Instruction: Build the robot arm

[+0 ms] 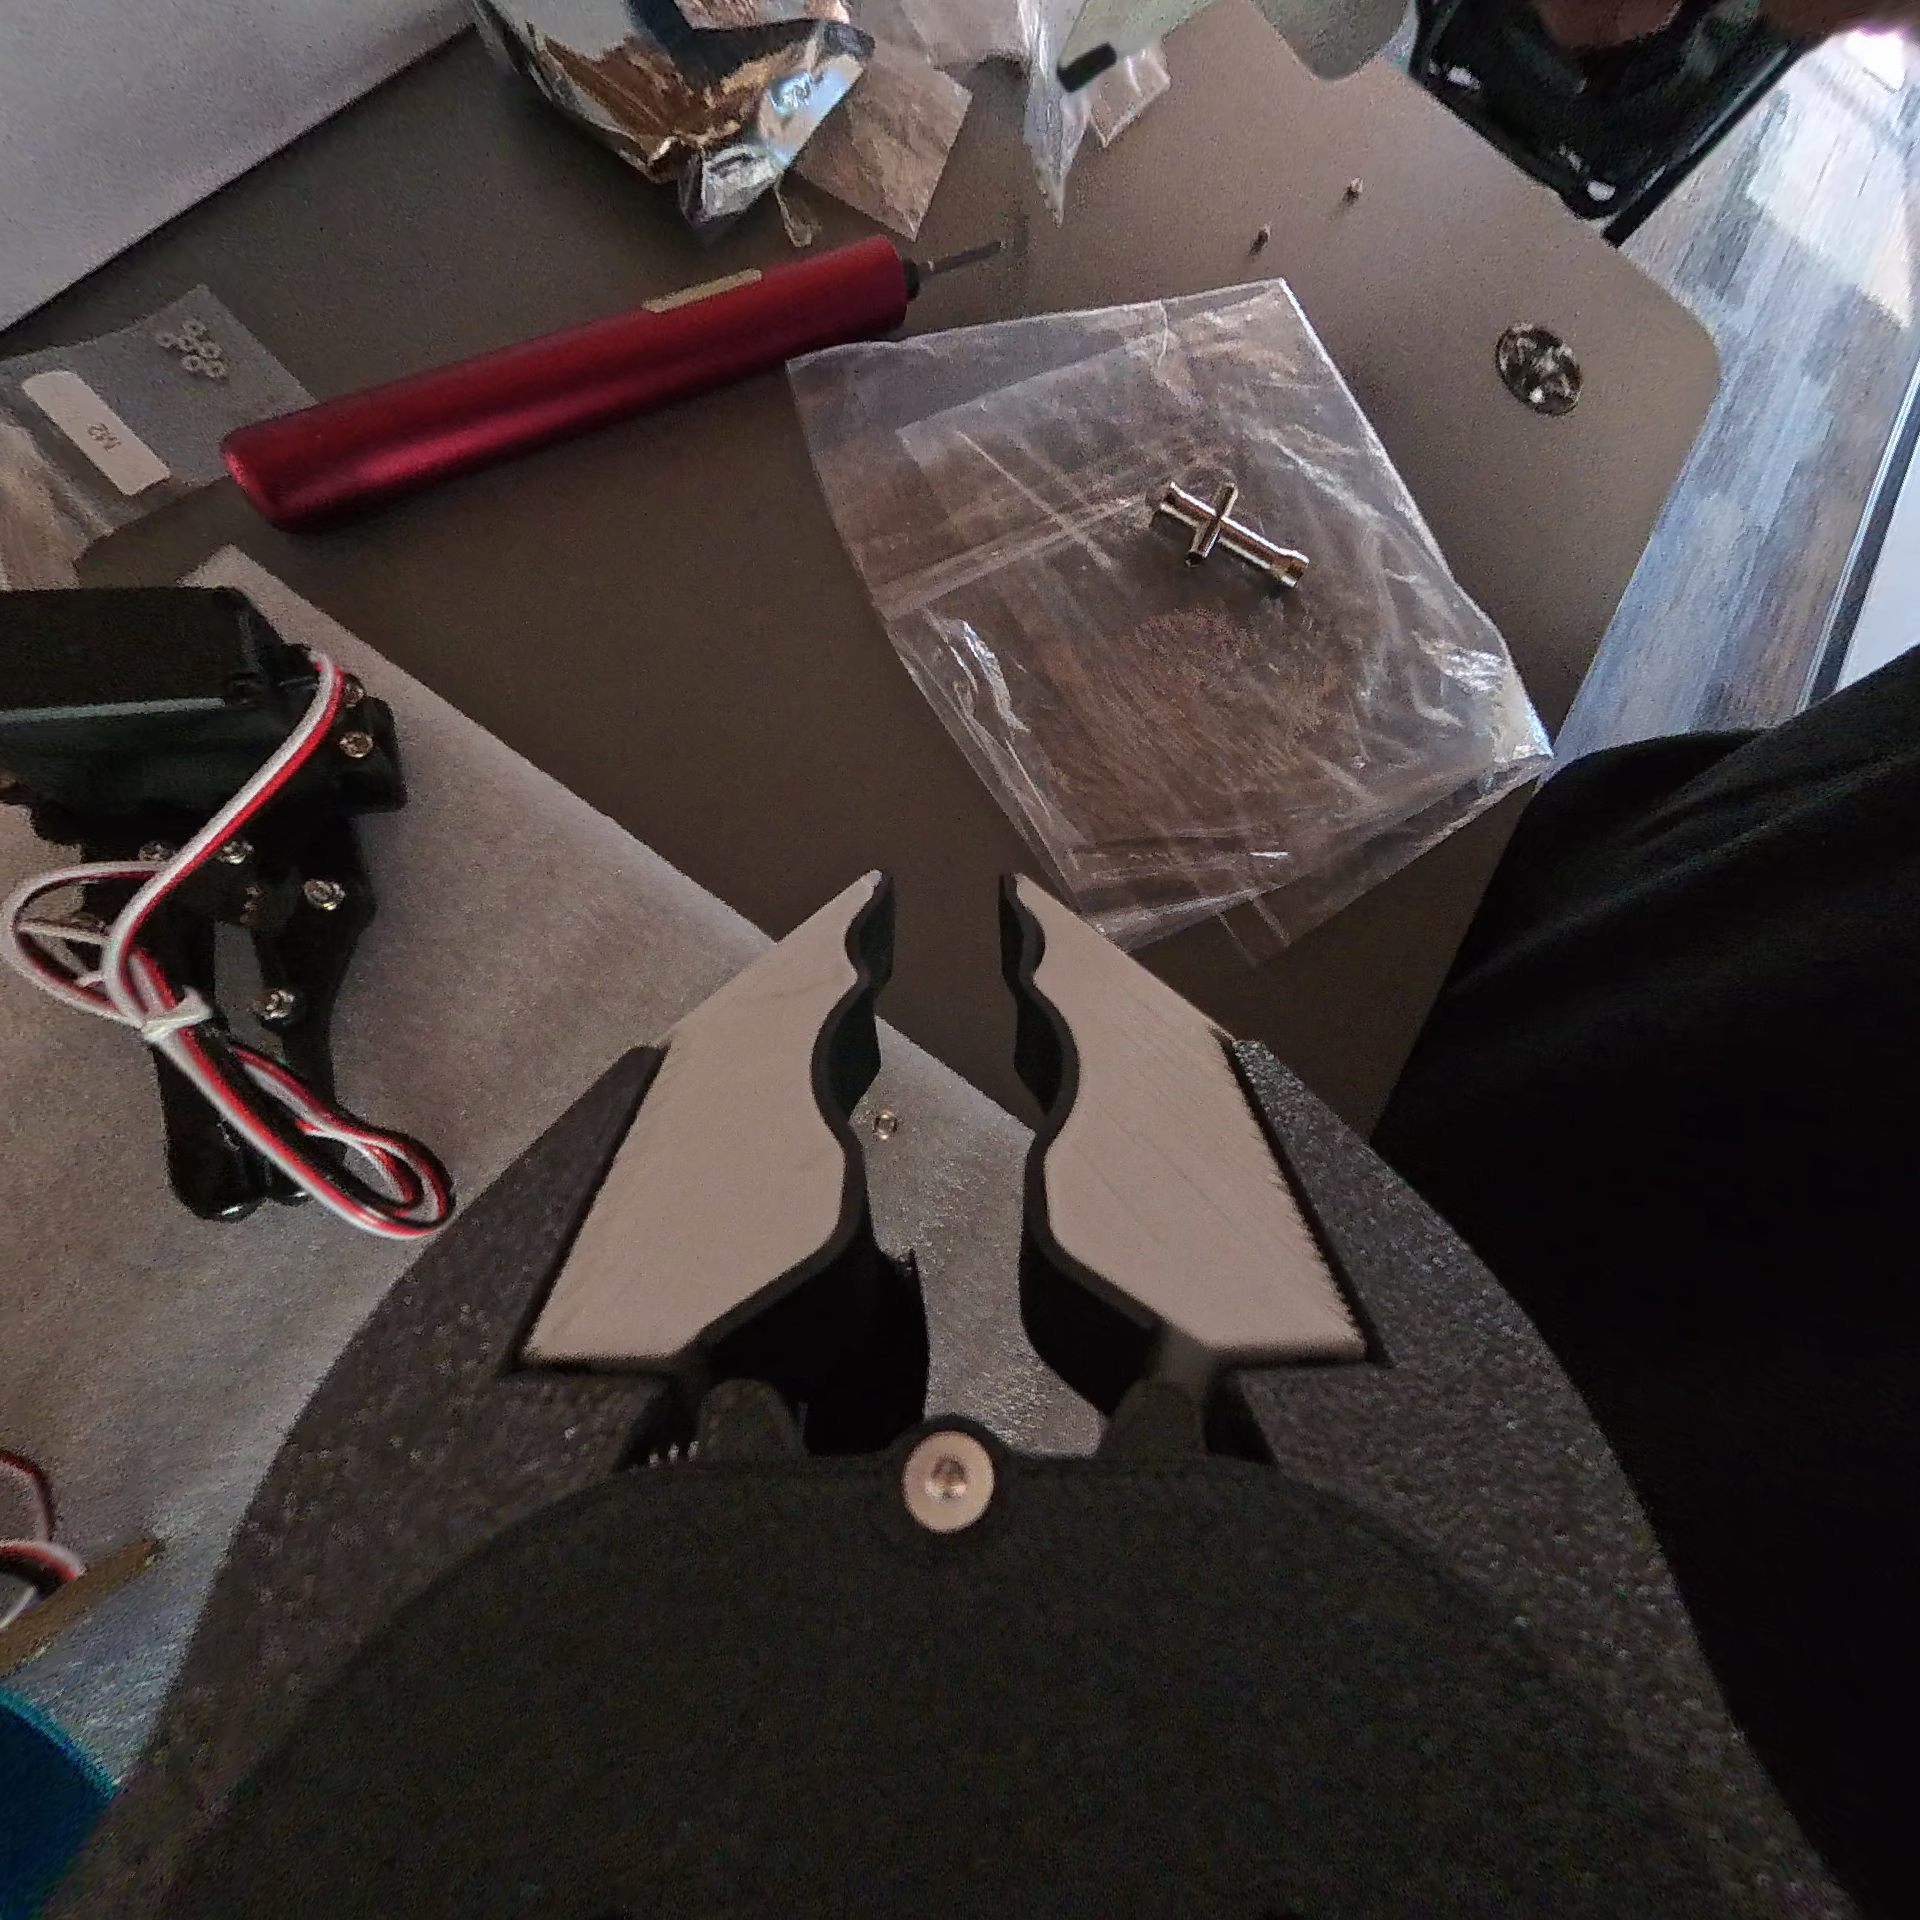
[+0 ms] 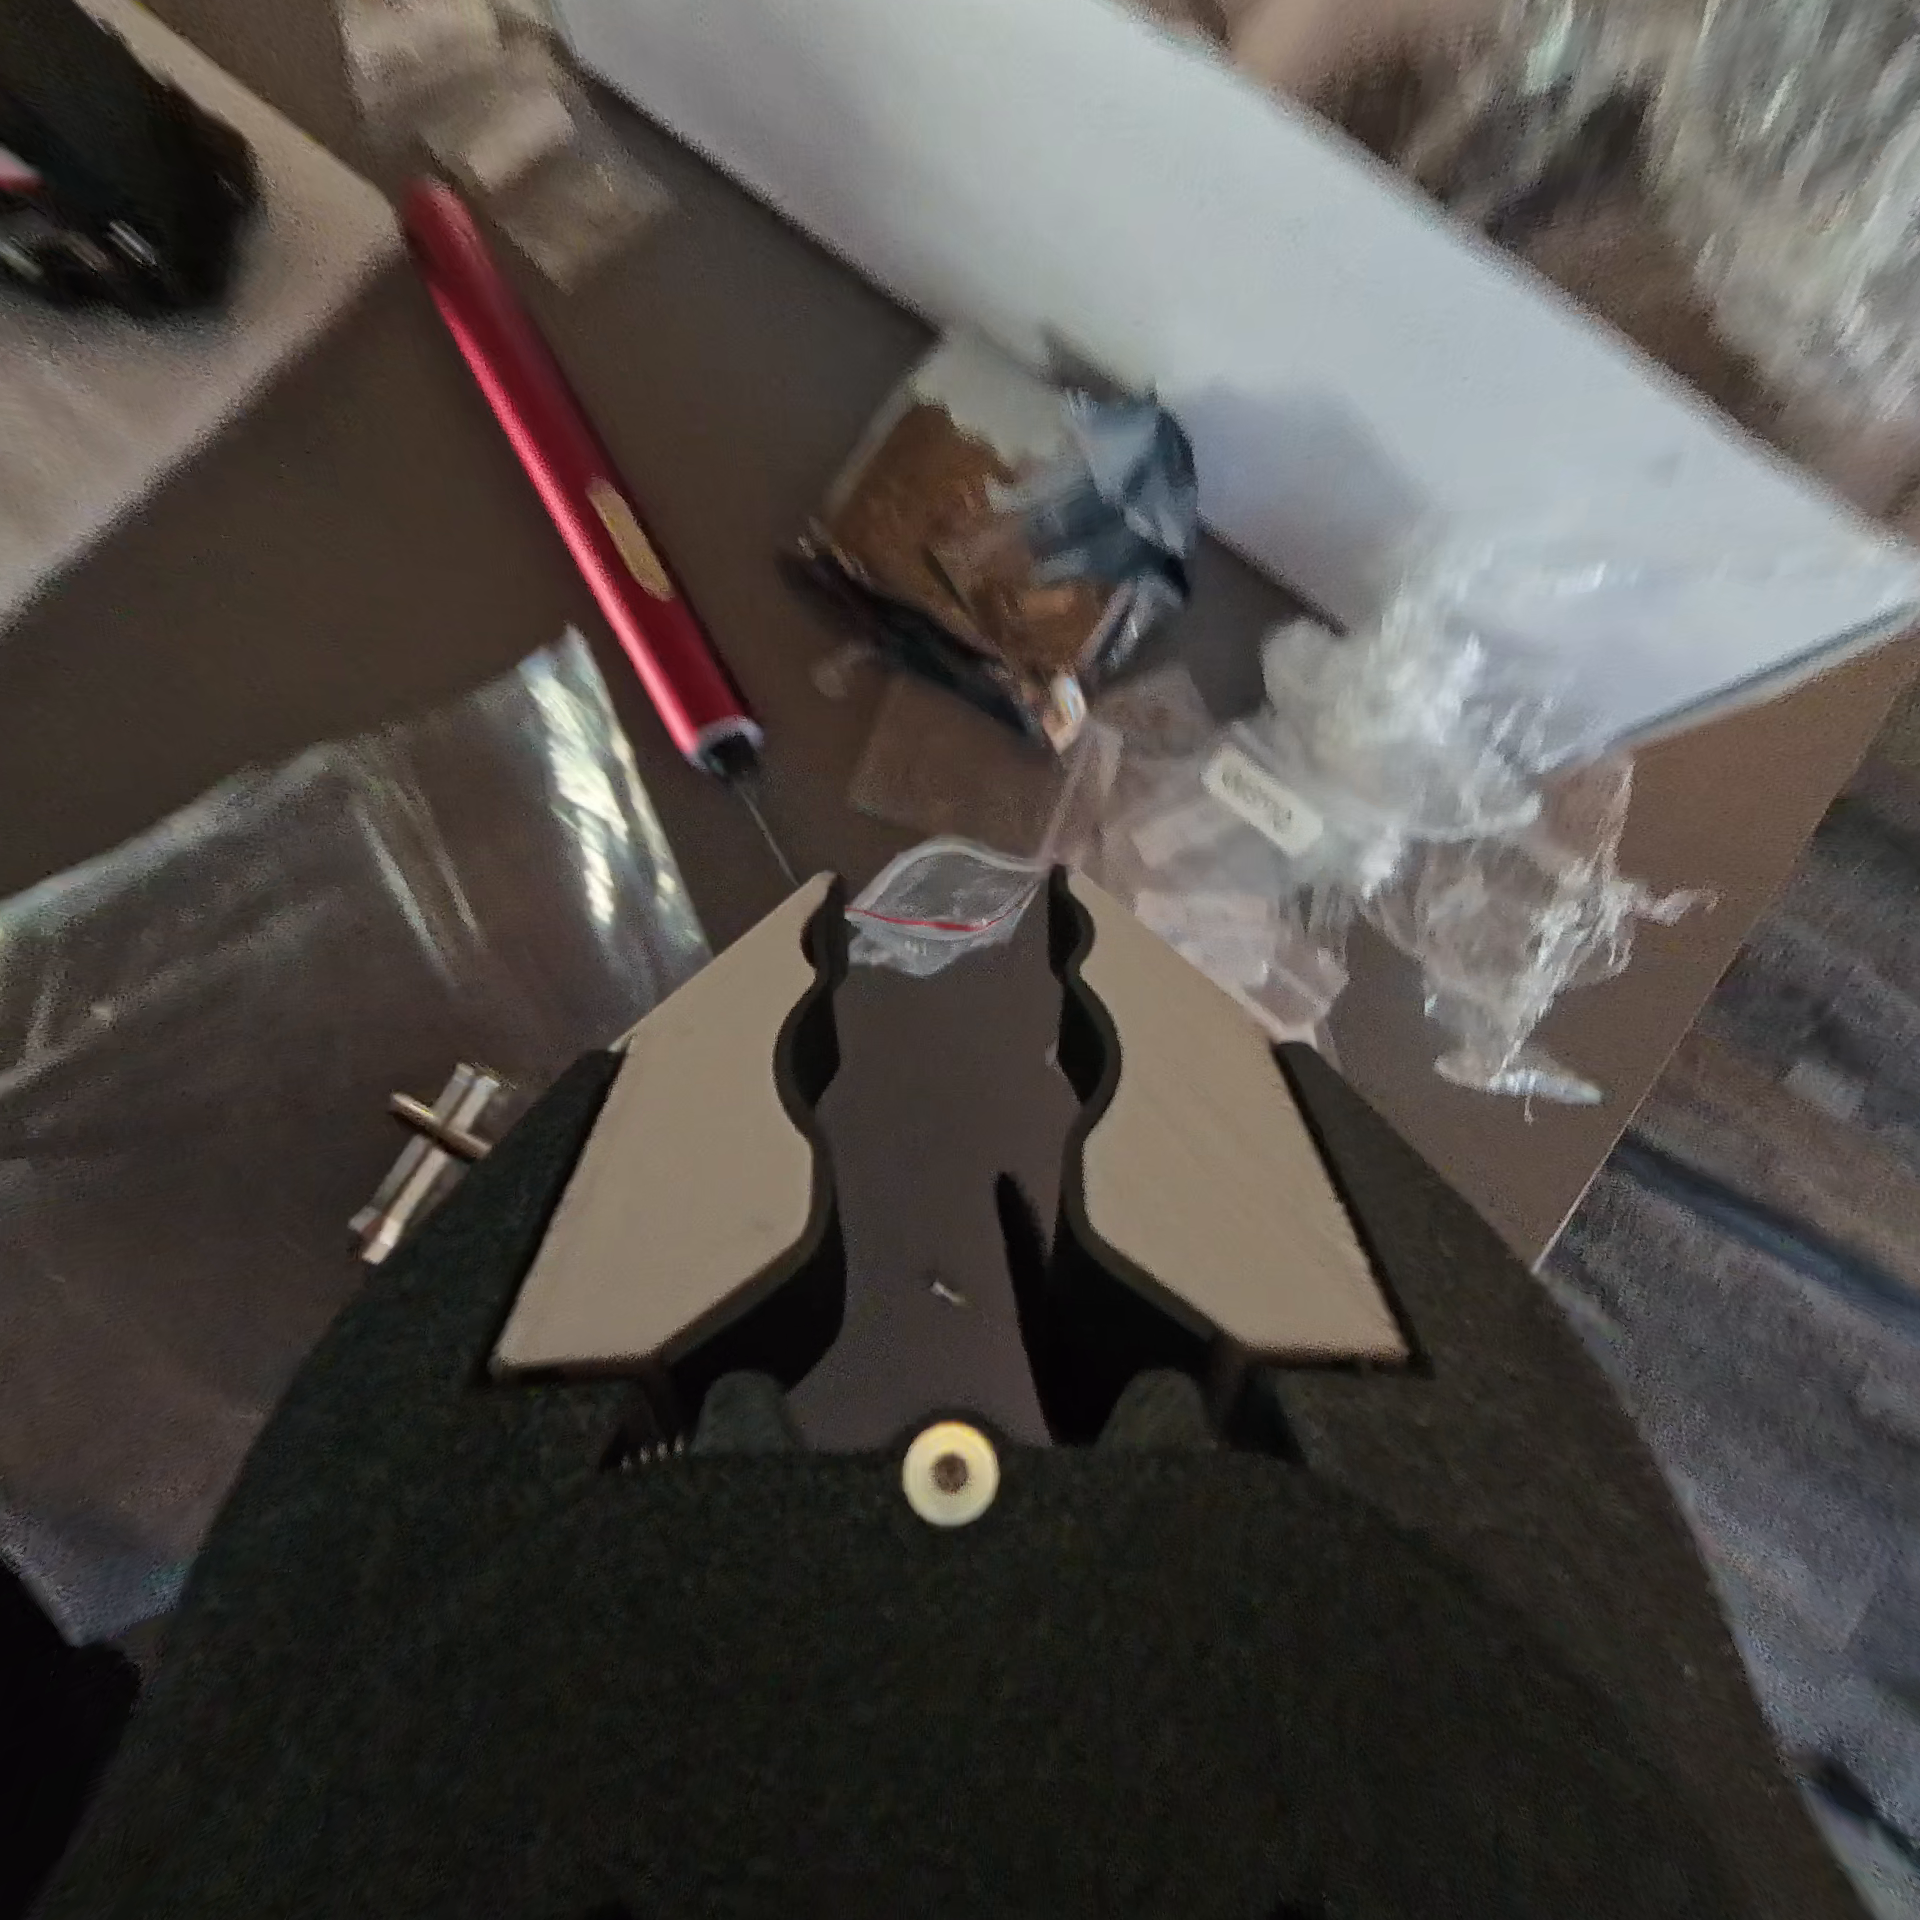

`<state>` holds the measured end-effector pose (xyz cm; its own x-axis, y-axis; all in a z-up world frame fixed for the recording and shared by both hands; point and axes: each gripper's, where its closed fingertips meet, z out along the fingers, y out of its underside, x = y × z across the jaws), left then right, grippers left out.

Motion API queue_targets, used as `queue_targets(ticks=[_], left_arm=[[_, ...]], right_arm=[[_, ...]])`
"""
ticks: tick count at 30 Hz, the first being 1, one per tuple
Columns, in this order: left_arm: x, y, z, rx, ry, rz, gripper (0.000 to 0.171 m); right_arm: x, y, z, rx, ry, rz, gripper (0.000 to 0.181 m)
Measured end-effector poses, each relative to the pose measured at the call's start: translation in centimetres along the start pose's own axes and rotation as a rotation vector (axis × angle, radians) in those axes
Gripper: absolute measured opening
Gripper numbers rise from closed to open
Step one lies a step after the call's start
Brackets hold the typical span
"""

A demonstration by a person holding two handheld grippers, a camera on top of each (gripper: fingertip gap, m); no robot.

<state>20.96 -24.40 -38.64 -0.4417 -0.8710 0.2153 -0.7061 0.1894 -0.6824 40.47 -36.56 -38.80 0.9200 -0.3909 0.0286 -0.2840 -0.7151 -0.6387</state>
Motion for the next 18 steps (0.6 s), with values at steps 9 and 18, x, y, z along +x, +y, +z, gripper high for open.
queue_targets(ticks=[9, 18], left_arm=[[-0.1, 0.1, 0.9, -0.048, -0.039, 0.067, 0.019], [-0.5, 0.0, 1.1, -0.063, -0.064, 0.070, 0.019]], right_arm=[[0.4, 1.3, 1.6, 0.015, -0.105, 0.044, 0.048], [-1.0, 0.3, -0.3, 0.094, -0.164, -0.069, 0.047]])
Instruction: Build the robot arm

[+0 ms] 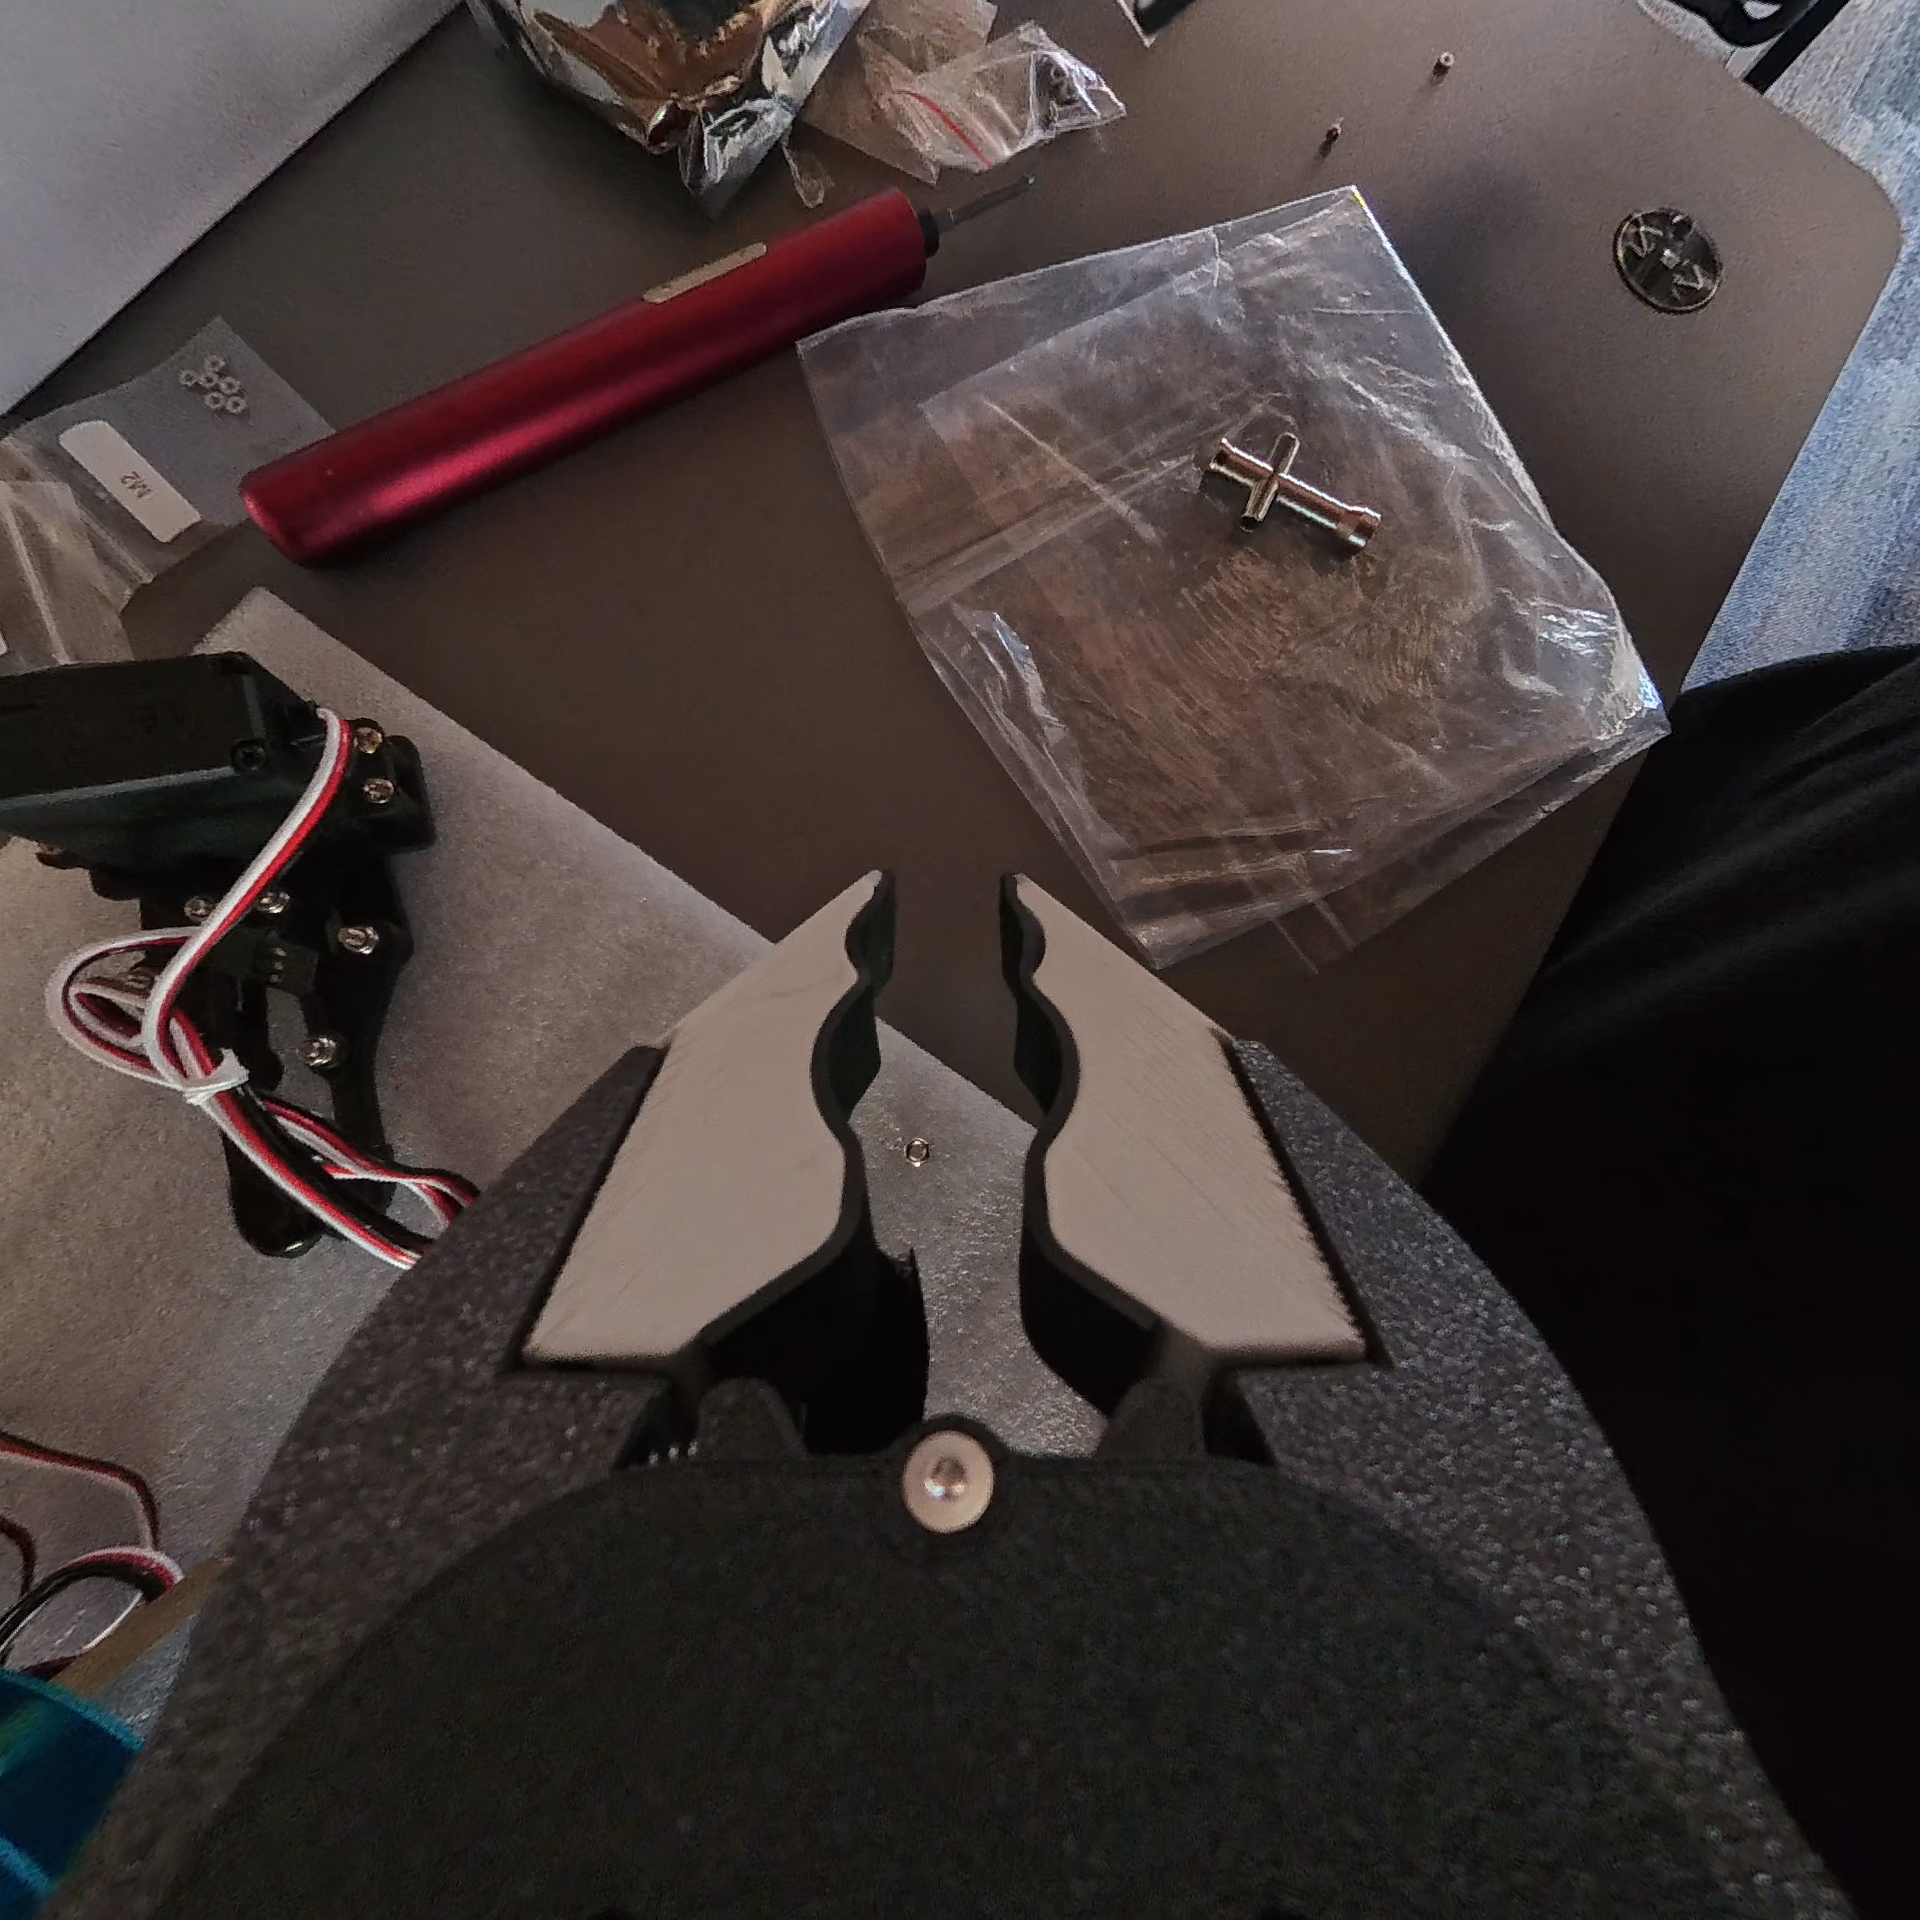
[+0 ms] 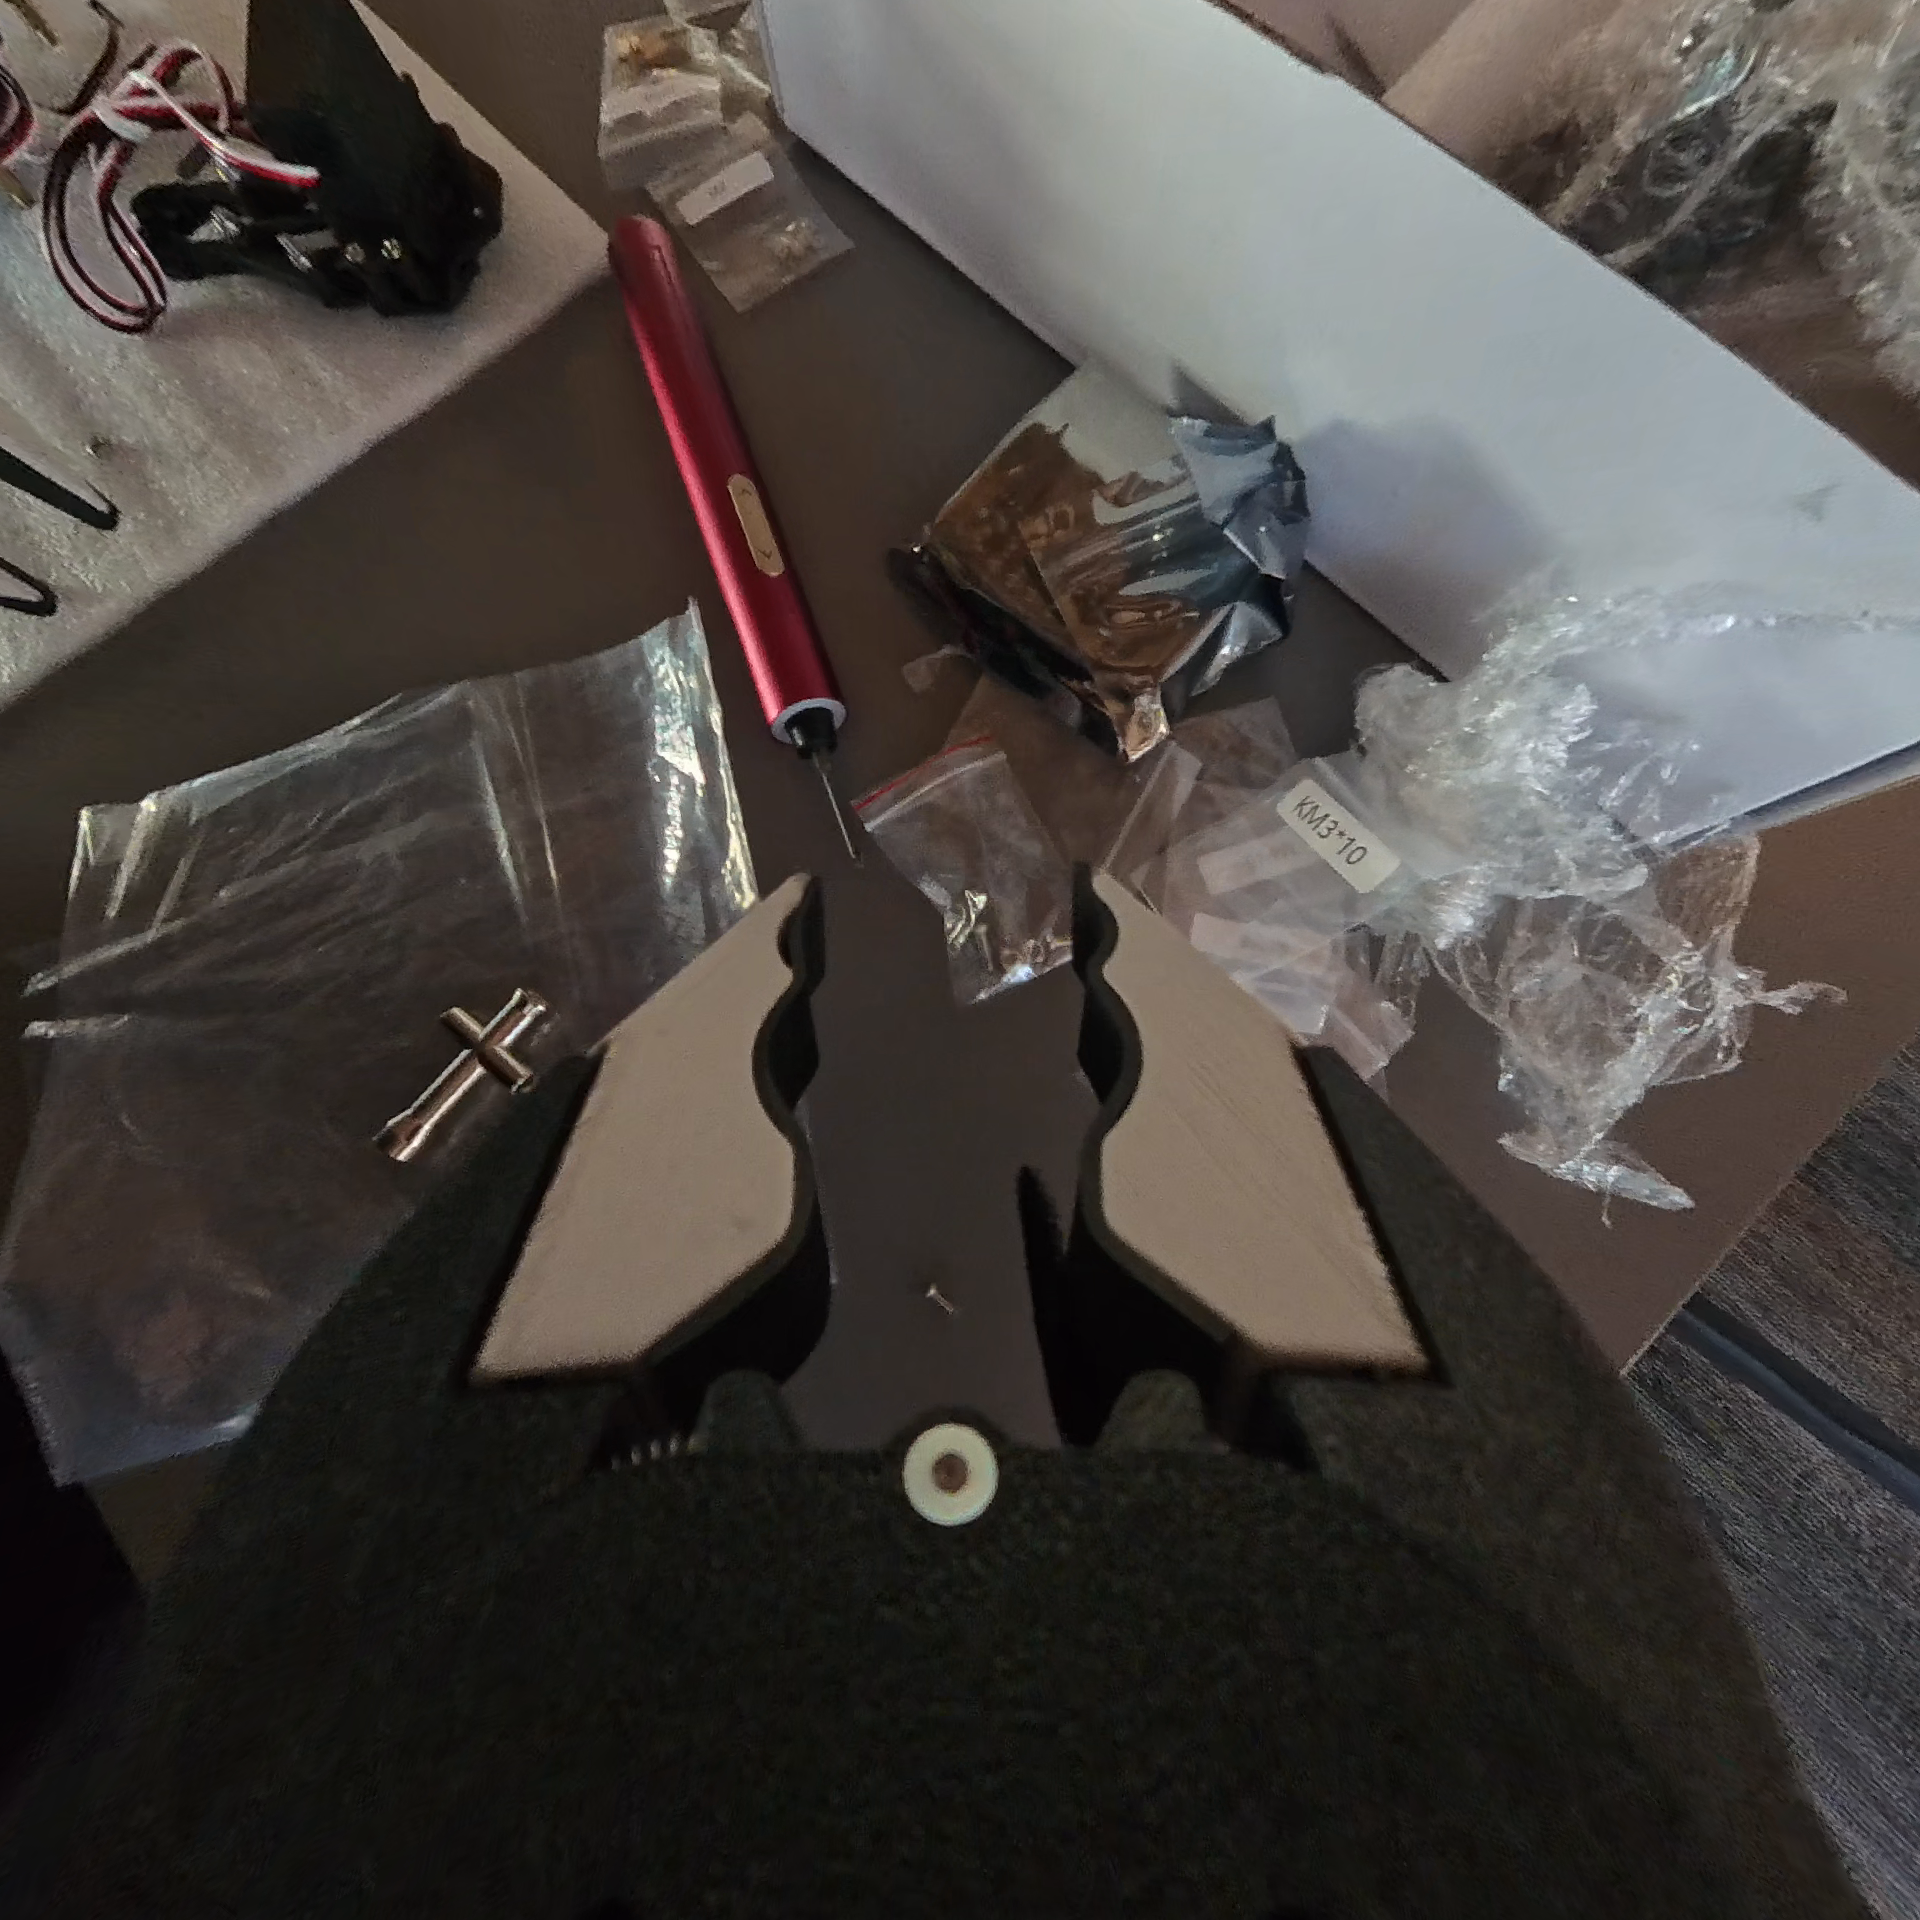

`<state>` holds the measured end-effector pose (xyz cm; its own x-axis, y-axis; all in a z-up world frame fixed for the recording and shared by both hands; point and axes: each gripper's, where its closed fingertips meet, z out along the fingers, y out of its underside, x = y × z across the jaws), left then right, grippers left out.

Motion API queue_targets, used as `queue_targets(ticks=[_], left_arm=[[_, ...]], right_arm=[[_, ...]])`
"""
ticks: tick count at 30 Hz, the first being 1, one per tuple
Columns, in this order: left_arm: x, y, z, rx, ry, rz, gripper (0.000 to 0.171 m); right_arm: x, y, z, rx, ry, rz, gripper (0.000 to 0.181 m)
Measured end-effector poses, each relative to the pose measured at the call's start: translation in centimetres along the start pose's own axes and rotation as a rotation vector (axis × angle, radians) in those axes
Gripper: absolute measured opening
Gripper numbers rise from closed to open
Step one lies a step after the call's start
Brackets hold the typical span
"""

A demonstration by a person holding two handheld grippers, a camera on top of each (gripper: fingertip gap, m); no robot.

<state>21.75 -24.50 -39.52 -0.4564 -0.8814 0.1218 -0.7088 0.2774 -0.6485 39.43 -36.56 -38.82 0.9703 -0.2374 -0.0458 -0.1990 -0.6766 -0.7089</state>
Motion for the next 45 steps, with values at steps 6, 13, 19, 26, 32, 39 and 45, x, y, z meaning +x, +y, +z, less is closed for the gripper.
queue_targets(ticks=[6, 13, 19, 26, 32, 39, 45], left_arm=[[-0.3, 0.7, -0.6, -0.002, -0.027, -0.029, 0.020], [1.2, 3.2, -2.3, 0.036, 0.017, -0.174, 0.019], [3.3, 0.8, -0.9, 0.074, 0.096, -0.073, 0.020], [8.7, -2.1, 5.5, -0.002, 0.227, 0.141, 0.006], [9.4, -1.5, 7.2, -0.035, 0.180, 0.158, 0.000], [9.3, -1.5, 7.3, -0.043, 0.136, 0.156, 0.000], [9.3, -1.5, 7.3, -0.038, 0.150, 0.121, 0.000]], right_arm=[[-0.4, 1.1, -0.9, -0.021, -0.032, 0.036, 0.043], [-4.4, 5.5, -2.5, -0.092, -0.072, 0.074, 0.038], [-4.1, 7.6, -2.4, -0.044, -0.105, 0.286, 0.036], [-3.6, 8.1, -2.3, -0.086, -0.001, 0.169, 0.003], [-7.5, 4.0, -3.1, 0.052, -0.029, 0.100, 0.000], [-15.6, -0.3, -4.3, 0.182, -0.194, 0.018, 0.000], [-17.1, 0.0, -4.6, 0.185, -0.264, 0.024, 0.000]])
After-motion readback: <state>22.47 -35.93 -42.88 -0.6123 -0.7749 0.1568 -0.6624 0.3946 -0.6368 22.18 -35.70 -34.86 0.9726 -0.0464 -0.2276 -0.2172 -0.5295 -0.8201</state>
